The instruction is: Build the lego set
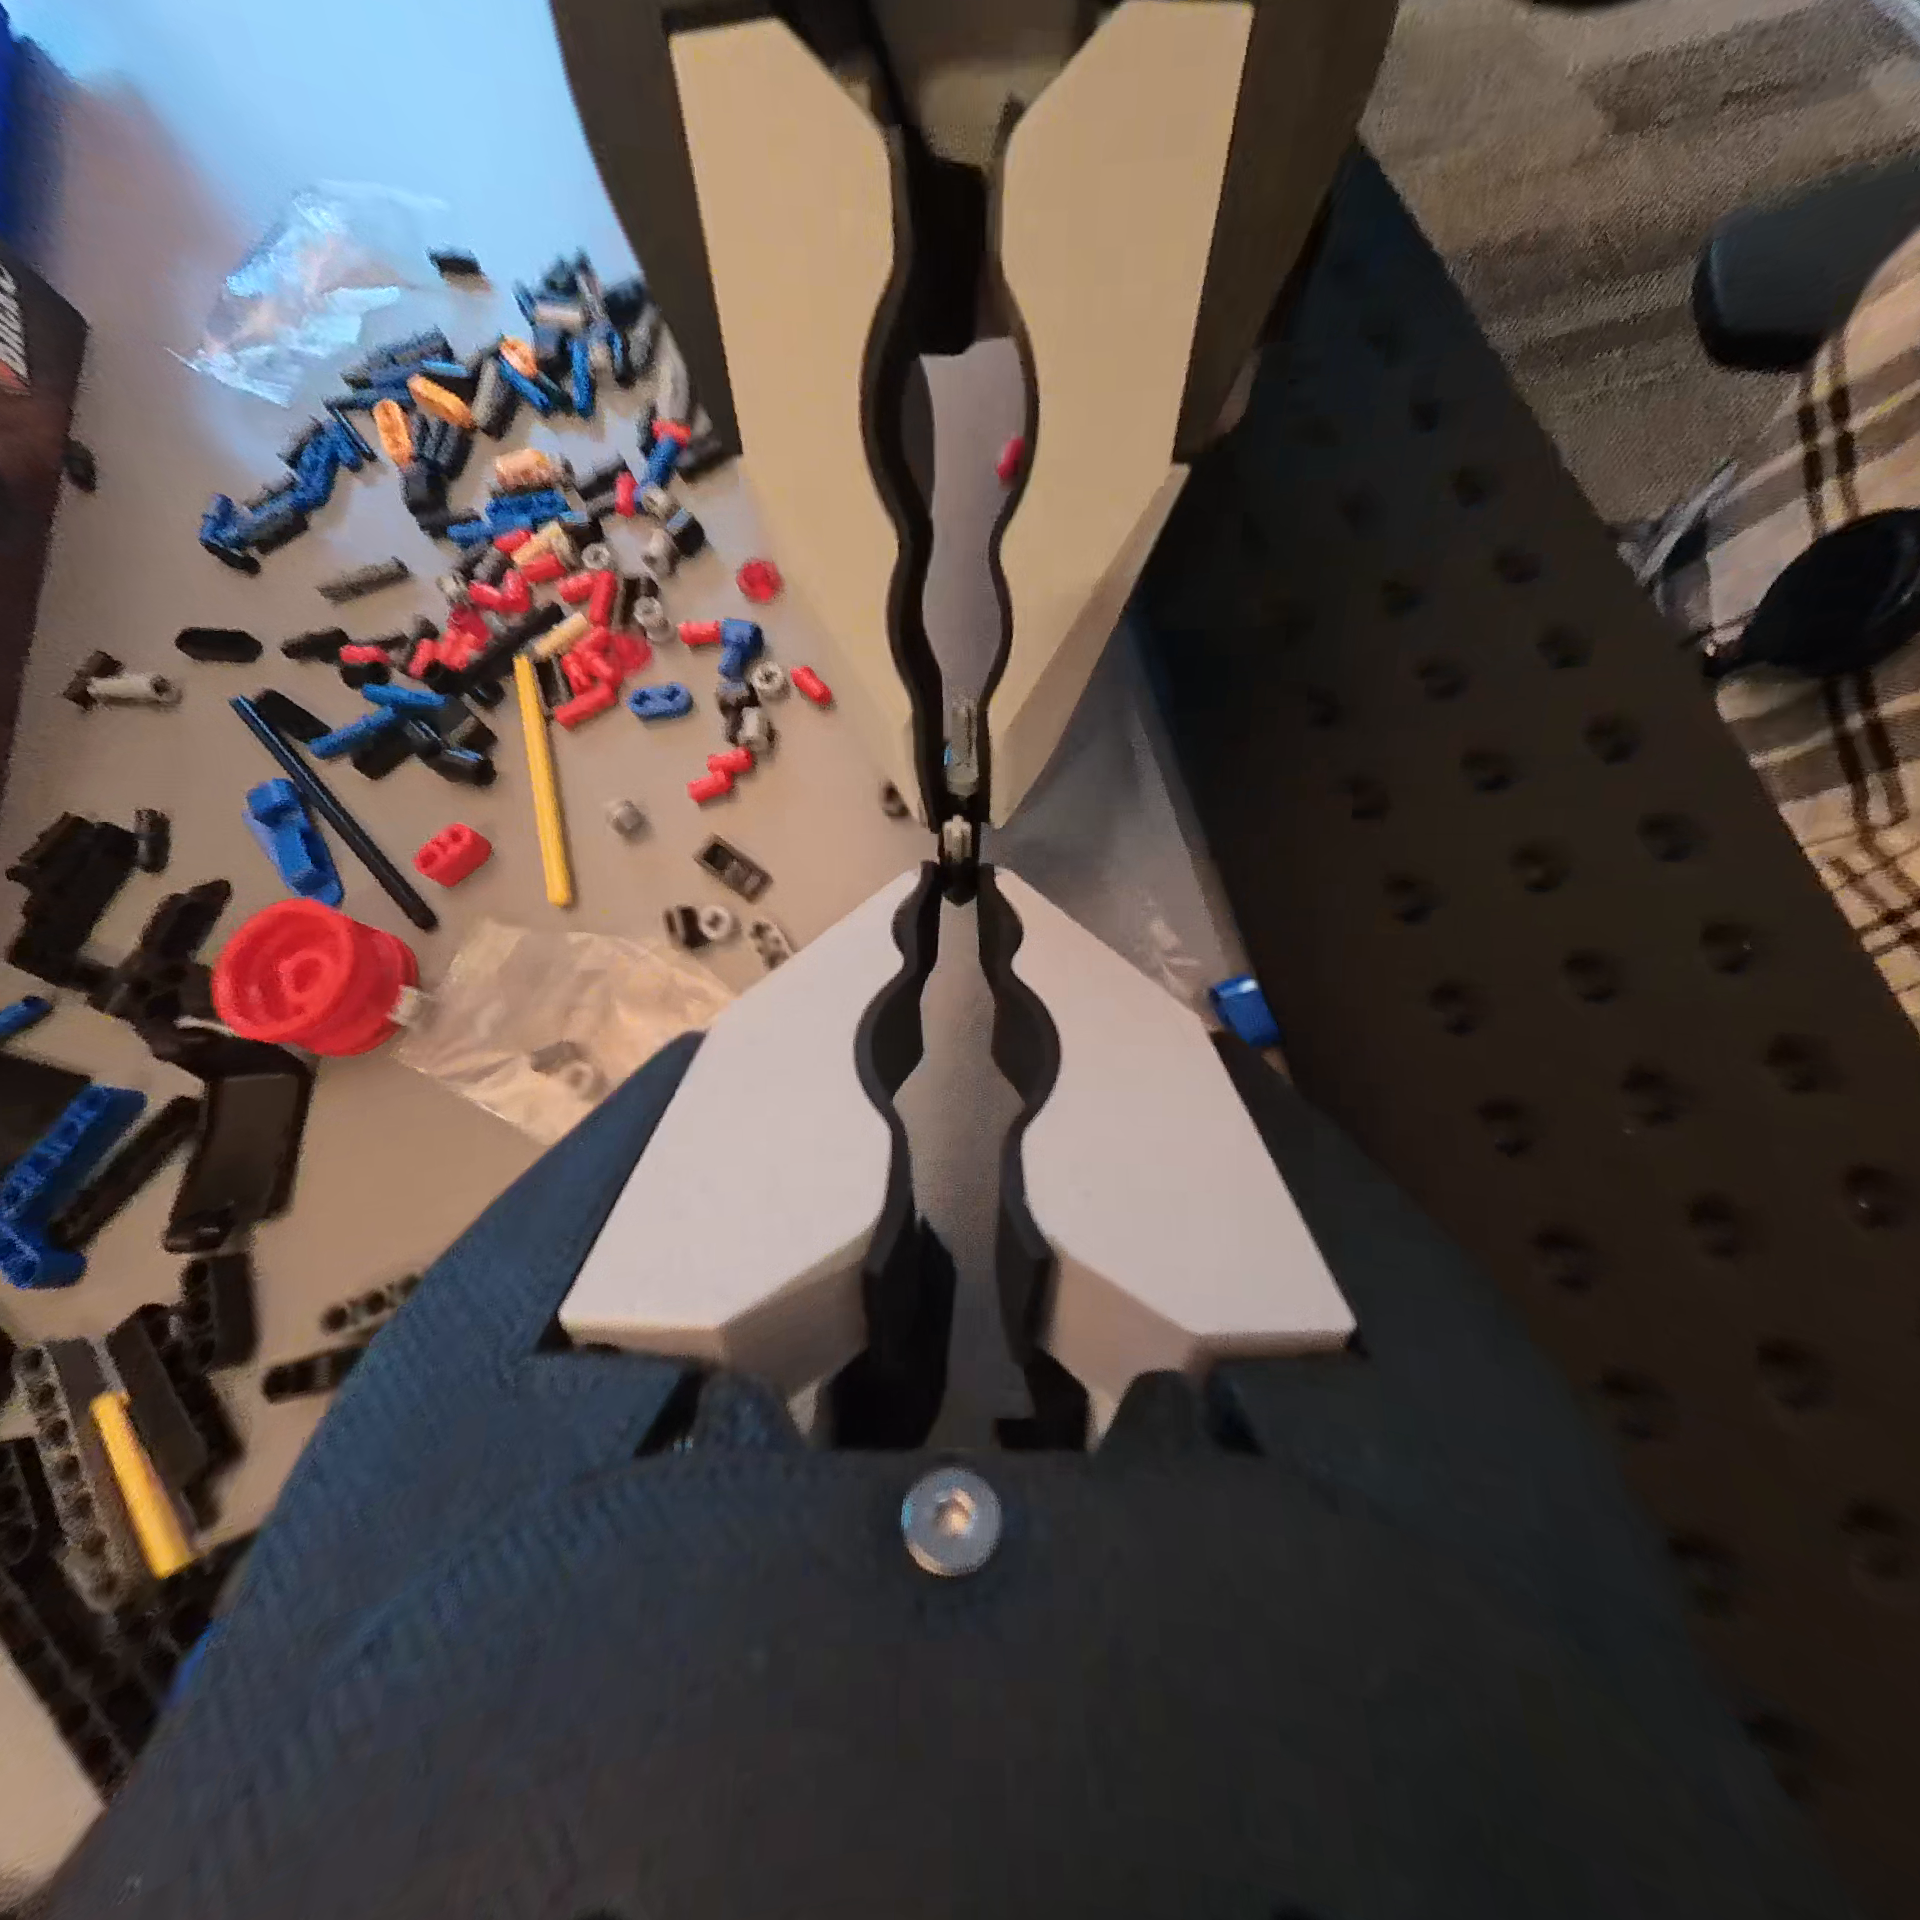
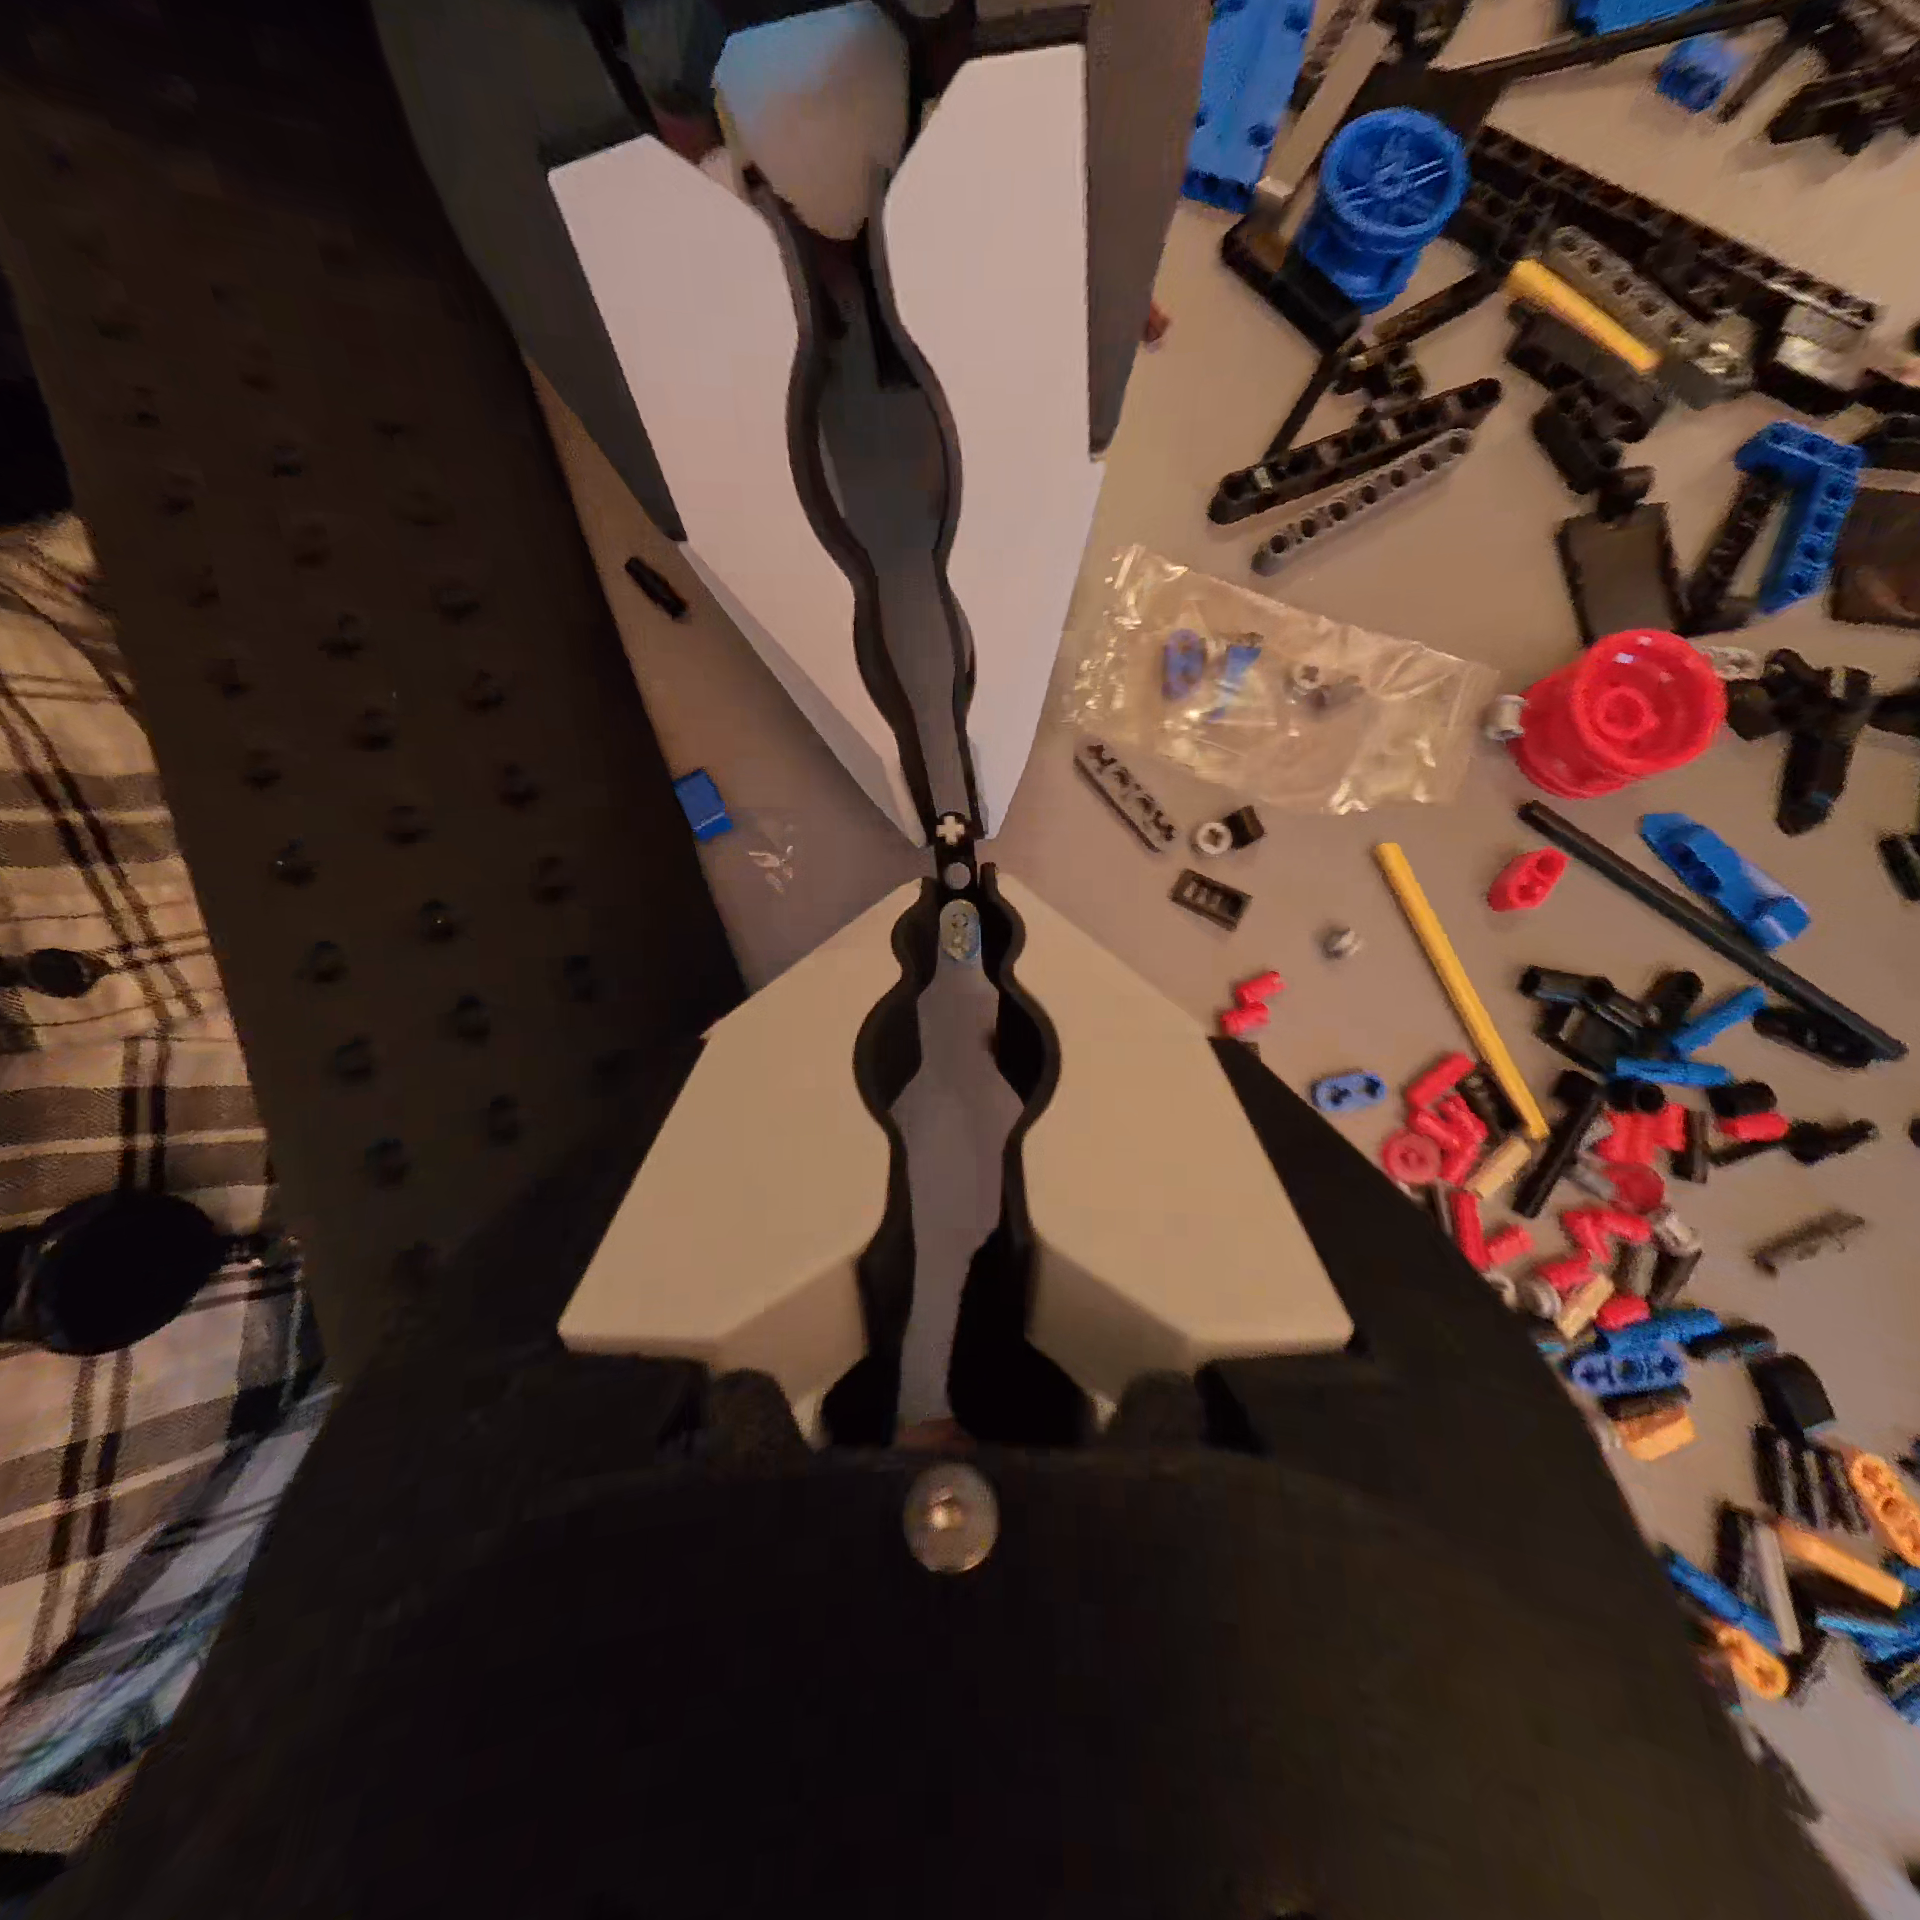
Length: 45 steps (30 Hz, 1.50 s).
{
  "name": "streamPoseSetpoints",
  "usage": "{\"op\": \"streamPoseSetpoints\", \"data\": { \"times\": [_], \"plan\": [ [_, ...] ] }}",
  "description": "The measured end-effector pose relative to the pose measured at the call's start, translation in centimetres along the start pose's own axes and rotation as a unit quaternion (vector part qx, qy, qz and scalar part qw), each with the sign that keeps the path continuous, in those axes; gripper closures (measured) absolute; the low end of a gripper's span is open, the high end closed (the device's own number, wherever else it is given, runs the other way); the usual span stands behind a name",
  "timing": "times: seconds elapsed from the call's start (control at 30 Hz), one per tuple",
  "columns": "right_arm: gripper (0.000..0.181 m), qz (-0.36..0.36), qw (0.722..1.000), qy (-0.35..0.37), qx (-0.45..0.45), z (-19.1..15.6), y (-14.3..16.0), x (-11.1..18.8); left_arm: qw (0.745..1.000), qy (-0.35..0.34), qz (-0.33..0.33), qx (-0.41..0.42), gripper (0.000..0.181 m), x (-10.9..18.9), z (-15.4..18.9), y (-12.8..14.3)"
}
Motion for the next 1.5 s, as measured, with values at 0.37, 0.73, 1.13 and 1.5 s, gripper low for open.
{"op": "streamPoseSetpoints", "data": {
  "times": [0.37,0.73,1.13,1.5],
  "plan": [
    [0.175,0.027,0.985,-0.010,-0.169,1.7,2.1,1.8,0.992,0.118,-0.010,-0.042,0.176,-2.4,-2.8,-1.7],
    [0.175,0.025,0.976,0.013,-0.218,1.7,2.8,1.1,0.983,0.173,-0.009,-0.064,0.176,-3.5,-3.3,-1.0],
    [0.175,-0.021,0.983,0.081,-0.166,1.1,2.1,0.7,0.980,0.181,-0.016,-0.078,0.176,-4.2,-3.1,-0.2],
    [0.175,-0.054,0.984,0.100,-0.136,1.0,2.1,0.3,0.980,0.173,-0.021,-0.092,0.175,-4.2,-2.9,-0.3]
  ]
}}
Point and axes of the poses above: each gripper's, where its closed fingertips meet, x back along the fingers, y out of its underside, z = x × y across the jaws, the point moved 6 cm from there along x, back along the fingers, and after that the axes turned 10 degrees about -x, right-handed, at the moved point
